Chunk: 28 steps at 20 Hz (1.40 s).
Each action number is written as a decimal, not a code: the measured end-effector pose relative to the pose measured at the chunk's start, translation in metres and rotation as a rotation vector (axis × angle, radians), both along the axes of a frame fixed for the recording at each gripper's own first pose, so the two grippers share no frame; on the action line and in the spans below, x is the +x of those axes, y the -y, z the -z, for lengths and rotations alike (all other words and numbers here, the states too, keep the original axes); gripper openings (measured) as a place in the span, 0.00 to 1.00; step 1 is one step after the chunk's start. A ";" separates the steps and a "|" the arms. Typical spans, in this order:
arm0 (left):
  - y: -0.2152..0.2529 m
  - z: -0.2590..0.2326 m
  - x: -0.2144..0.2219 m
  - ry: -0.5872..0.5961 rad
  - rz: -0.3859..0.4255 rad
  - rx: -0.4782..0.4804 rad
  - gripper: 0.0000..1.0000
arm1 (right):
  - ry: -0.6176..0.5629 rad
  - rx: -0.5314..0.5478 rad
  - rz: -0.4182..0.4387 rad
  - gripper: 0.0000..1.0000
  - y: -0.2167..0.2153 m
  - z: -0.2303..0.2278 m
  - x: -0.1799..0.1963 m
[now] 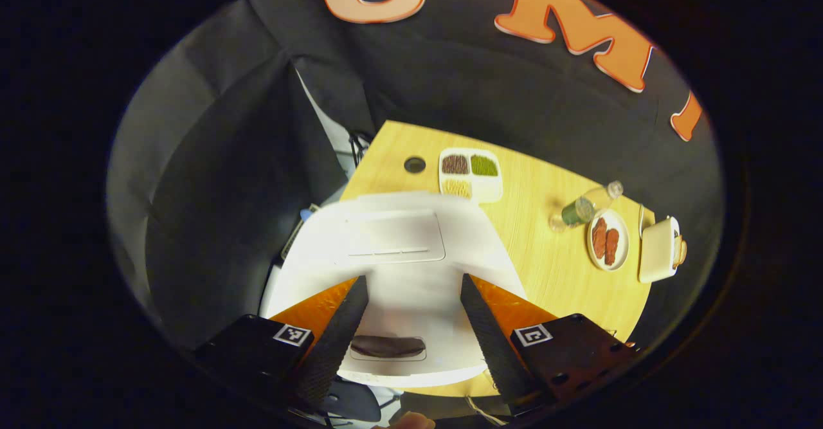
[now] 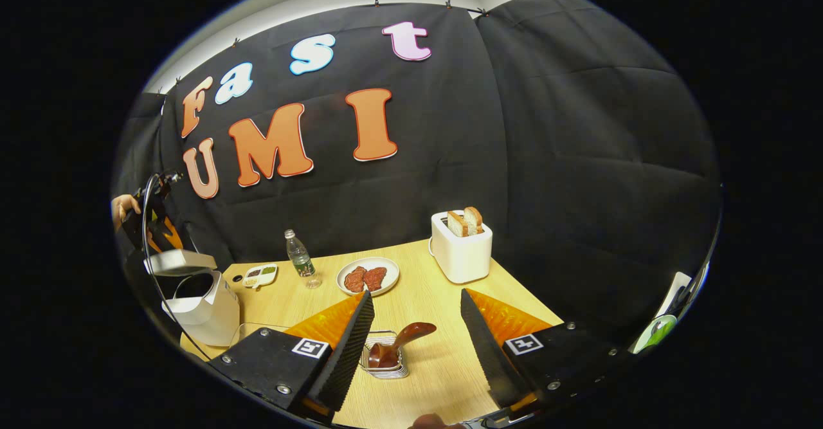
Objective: Close the left gripper, press the button to open the rice cooker; take a wooden spoon from the chopstick holder with the right hand, scoop a spoonful of rice and pour it into the rice cooker, then put the wooden spoon back into the chopstick holder.
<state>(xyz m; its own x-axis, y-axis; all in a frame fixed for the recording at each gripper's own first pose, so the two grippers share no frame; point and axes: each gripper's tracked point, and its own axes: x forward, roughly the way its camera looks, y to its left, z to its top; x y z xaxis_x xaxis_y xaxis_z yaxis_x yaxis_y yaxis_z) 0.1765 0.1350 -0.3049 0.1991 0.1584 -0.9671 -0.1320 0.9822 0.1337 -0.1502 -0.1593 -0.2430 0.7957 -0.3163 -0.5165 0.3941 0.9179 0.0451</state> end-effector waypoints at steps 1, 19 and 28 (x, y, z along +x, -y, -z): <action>0.000 0.024 -0.015 -0.049 -0.007 -0.003 0.98 | -0.004 0.005 -0.003 0.85 -0.001 0.002 0.001; 0.056 -0.099 0.002 0.795 0.219 0.013 0.97 | 0.140 -0.083 -0.162 0.85 -0.060 -0.057 0.075; 0.100 -0.181 -0.063 1.152 0.326 0.013 0.97 | 0.278 -0.107 -0.249 0.84 -0.106 -0.090 0.104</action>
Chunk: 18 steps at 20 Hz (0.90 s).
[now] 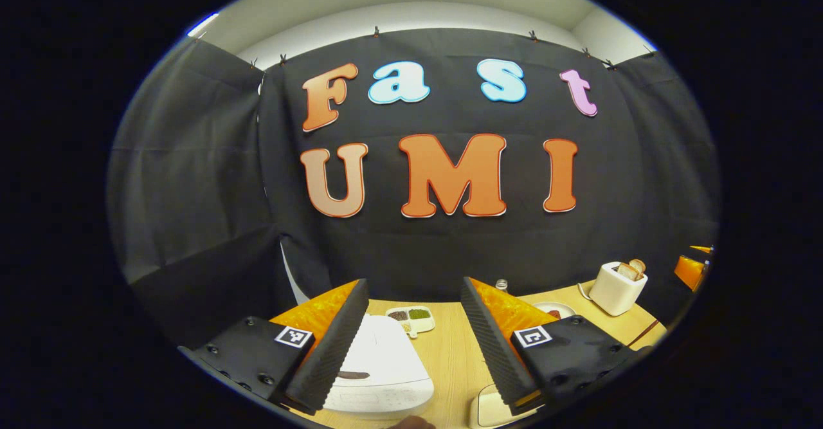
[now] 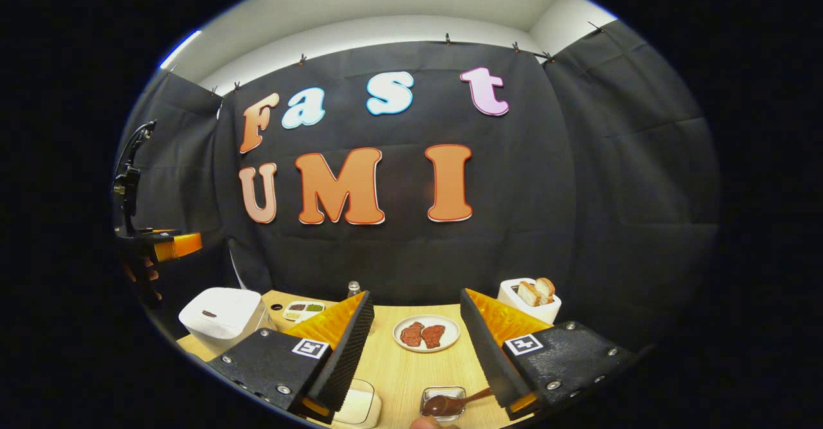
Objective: Close the left gripper, press the button to open the rice cooker; take a wooden spoon from the chopstick holder with the right hand, scoop a spoonful of rice and pour it into the rice cooker, then put the wooden spoon back into the chopstick holder.
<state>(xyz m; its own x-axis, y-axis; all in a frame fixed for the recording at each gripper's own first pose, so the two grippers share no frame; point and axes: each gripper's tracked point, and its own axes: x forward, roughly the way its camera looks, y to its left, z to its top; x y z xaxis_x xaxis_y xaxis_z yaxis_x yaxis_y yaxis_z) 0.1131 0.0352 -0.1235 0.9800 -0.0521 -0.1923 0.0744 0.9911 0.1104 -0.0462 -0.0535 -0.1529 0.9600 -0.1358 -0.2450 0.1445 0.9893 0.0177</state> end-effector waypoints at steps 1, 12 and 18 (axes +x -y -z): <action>0.004 -0.005 -0.007 0.020 0.012 0.005 0.97 | 0.015 -0.003 -0.010 0.84 -0.004 -0.003 0.003; 0.011 -0.021 -0.053 0.070 -0.018 -0.025 0.98 | 0.081 -0.004 -0.089 0.84 -0.035 -0.022 0.040; 0.017 -0.025 -0.058 0.087 -0.003 -0.024 0.97 | 0.088 -0.005 -0.113 0.84 -0.043 -0.021 0.049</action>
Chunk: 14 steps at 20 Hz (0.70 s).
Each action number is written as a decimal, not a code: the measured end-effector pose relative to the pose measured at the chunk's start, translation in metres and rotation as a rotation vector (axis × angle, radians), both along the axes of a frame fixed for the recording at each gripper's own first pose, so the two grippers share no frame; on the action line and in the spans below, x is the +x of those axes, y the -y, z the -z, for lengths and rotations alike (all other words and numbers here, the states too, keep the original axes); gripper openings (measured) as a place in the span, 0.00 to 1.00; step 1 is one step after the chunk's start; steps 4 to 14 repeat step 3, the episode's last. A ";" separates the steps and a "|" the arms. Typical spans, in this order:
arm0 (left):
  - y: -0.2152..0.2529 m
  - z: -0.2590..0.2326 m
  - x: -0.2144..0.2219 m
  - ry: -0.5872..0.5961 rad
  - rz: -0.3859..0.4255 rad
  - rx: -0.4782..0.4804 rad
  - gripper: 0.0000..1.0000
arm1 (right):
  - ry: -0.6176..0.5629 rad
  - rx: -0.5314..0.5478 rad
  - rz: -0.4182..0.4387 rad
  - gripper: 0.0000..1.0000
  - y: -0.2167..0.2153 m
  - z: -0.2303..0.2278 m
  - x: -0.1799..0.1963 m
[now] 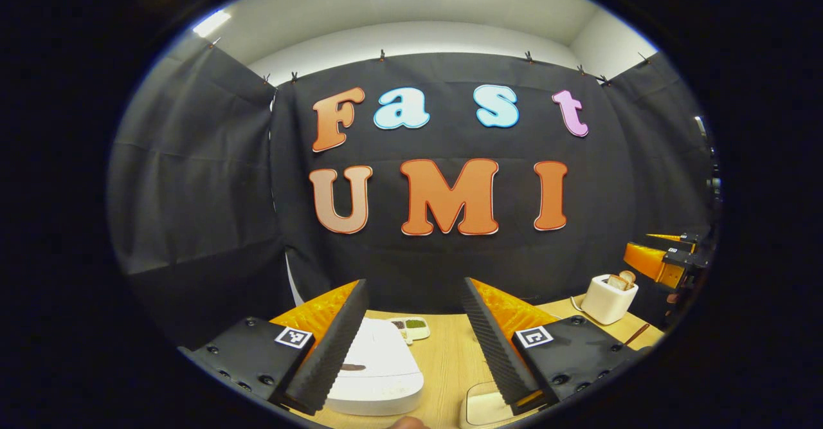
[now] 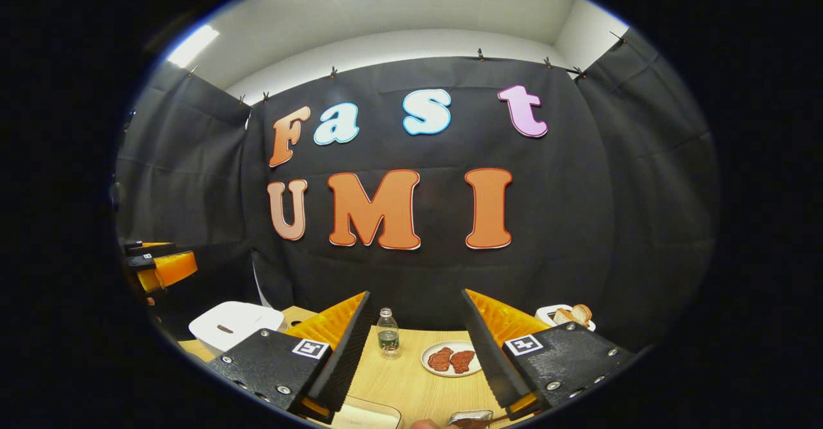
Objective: Close the left gripper, press the button to open the rice cooker; take a wooden spoon from the chopstick holder with the right hand, scoop a spoonful of rice and pour it into the rice cooker, then put the wooden spoon back into the chopstick holder.
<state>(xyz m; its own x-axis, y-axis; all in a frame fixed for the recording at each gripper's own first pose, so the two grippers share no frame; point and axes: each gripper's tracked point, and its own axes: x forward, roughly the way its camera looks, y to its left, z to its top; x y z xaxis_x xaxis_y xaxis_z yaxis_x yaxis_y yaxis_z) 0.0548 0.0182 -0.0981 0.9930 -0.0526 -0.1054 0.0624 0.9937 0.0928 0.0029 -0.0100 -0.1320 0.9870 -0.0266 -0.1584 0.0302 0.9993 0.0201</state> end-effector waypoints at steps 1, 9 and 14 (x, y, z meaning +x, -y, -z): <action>0.001 0.000 0.000 0.003 0.003 0.001 0.97 | 0.000 -0.002 -0.003 0.84 -0.001 0.001 0.000; 0.003 0.000 -0.002 0.001 0.008 0.003 0.97 | -0.003 0.000 -0.008 0.84 -0.004 0.003 0.002; 0.003 0.000 -0.002 0.001 0.008 0.003 0.97 | -0.003 0.000 -0.008 0.84 -0.004 0.003 0.002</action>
